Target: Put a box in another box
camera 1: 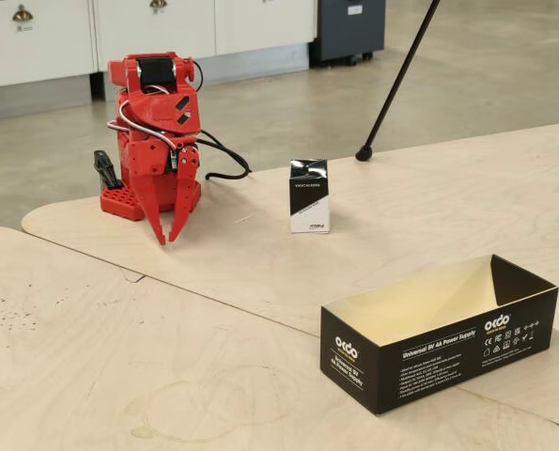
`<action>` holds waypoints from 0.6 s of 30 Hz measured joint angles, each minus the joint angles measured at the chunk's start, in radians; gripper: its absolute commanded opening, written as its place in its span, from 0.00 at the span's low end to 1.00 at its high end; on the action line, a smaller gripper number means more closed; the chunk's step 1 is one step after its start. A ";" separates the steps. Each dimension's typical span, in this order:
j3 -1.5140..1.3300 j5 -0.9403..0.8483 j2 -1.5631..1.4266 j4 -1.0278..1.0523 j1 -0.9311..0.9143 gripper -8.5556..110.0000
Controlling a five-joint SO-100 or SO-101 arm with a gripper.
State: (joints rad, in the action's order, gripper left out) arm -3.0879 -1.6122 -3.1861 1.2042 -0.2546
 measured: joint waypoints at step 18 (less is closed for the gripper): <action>0.842 0.569 1.032 -0.298 -0.213 0.36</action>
State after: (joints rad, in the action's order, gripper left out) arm -2.2457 -1.0431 -2.1537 0.9066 -0.4679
